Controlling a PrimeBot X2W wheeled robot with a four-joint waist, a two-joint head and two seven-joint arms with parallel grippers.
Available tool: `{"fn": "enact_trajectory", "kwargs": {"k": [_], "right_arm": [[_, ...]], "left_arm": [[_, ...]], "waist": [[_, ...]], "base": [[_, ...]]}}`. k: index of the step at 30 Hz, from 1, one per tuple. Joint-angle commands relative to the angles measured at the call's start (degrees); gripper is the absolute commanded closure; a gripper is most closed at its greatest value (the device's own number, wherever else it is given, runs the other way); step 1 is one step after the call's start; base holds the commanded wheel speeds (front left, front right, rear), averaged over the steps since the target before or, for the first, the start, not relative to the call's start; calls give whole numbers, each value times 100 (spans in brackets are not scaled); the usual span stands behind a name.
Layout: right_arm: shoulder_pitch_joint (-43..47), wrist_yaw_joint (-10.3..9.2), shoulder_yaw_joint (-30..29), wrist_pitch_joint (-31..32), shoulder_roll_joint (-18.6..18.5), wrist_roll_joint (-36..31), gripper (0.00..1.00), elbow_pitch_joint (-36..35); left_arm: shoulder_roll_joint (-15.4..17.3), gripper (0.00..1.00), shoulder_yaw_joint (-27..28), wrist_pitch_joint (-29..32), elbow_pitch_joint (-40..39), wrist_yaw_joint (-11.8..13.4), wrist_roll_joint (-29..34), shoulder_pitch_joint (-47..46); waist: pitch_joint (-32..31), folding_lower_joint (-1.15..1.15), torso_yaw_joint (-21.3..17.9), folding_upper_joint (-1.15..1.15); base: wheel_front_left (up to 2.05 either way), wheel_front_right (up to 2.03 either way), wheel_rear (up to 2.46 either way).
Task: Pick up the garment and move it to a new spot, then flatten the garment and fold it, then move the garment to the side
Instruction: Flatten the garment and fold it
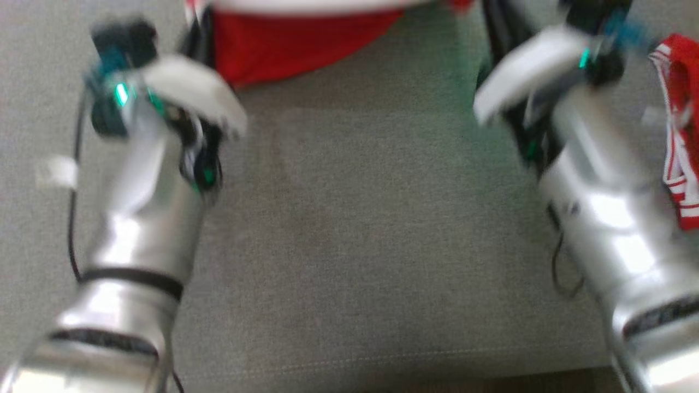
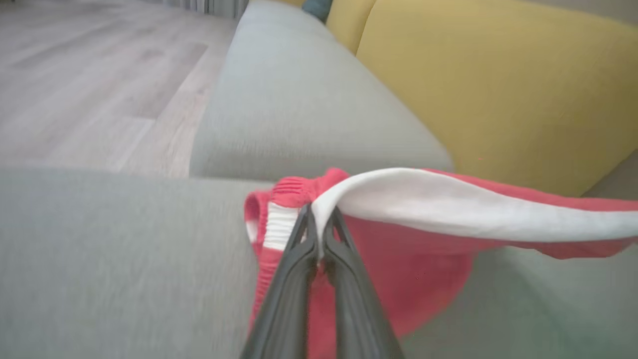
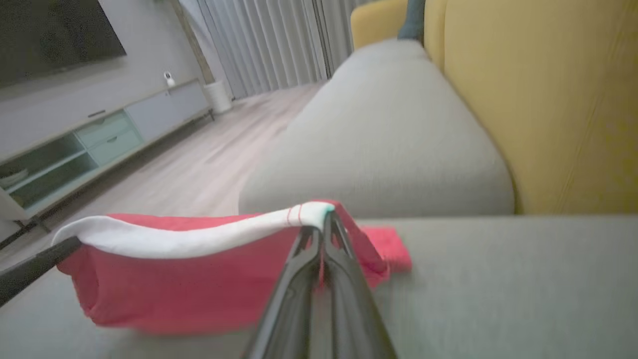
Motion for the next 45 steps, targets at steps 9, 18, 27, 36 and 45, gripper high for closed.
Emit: {"fn": "enact_trajectory", "kwargs": {"k": [9, 18, 27, 36, 45], "right_arm": [[1512, -5, 143, -500, -156, 437, 100, -362], [3349, -5, -400, -528, -420, 166, 100, -1476], [5366, -5, -1372, 625, -143, -765, 100, -3748], [7076, -5, -1945, 2003, 187, -1177, 100, -5966], [7069, -5, -2180, 2457, 232, -1270, 100, -6565]], "left_arm": [[79, 100, 156, -68, -917, -108, 186, 1359], [76, 100, 61, -68, -2337, -15, 525, 3183], [248, 100, -5, -38, -3528, 114, 823, 4790], [483, 100, -192, 713, -5024, 411, 874, 5891], [626, 100, -248, 1215, -5789, 469, 857, 5929]], "waist": [[71, -1, 178, 0], [-553, -1, 217, 0], [-1209, -1, 189, 0], [-1601, -1, 227, 0], [-1324, -1, 243, 0]], "base": [[0, 0, 0], [0, 0, 0], [0, 0, 0], [0, 0, 0], [0, 0, 0]]}}
